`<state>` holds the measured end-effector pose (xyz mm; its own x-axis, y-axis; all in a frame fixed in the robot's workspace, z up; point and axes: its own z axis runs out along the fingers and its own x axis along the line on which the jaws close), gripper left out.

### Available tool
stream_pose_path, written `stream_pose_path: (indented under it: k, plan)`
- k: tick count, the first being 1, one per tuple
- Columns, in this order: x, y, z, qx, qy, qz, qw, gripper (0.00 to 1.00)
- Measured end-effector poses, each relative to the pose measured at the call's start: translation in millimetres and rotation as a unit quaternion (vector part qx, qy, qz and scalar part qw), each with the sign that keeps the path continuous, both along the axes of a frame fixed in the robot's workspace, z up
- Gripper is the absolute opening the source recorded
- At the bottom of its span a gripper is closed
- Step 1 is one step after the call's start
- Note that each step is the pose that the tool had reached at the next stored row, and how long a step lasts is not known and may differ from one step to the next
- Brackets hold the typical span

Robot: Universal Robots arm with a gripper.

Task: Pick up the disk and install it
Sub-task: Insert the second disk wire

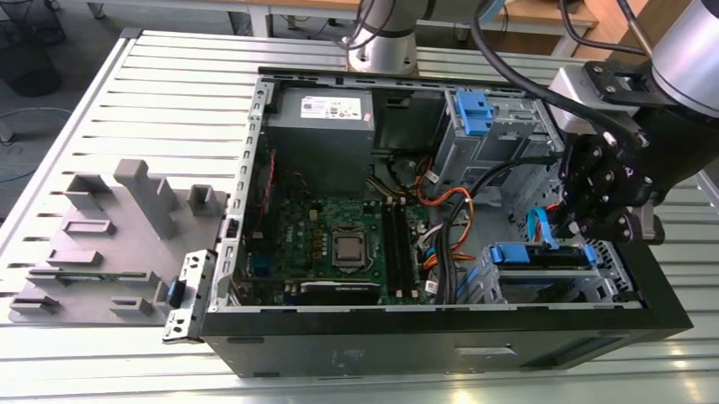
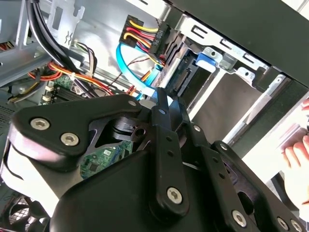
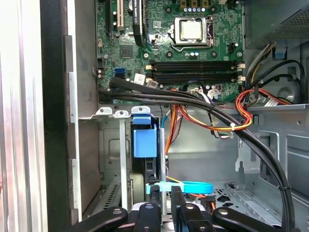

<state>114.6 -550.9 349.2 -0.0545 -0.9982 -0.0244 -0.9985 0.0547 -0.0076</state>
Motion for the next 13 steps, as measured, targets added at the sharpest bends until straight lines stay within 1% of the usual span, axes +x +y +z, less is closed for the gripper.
stream_pose_path:
  k: [8, 10, 13]
  plan:
    - [0.0, 8.1, -0.1, 0.0000, 0.0000, 0.000, 1.00000, 0.24]
    - [0.0, 9.2, -0.1, 0.0000, 0.0000, 0.000, 1.00000, 0.24]
    - [0.0, 9.3, -0.1, 0.0000, 0.0000, 0.000, 1.00000, 0.24]
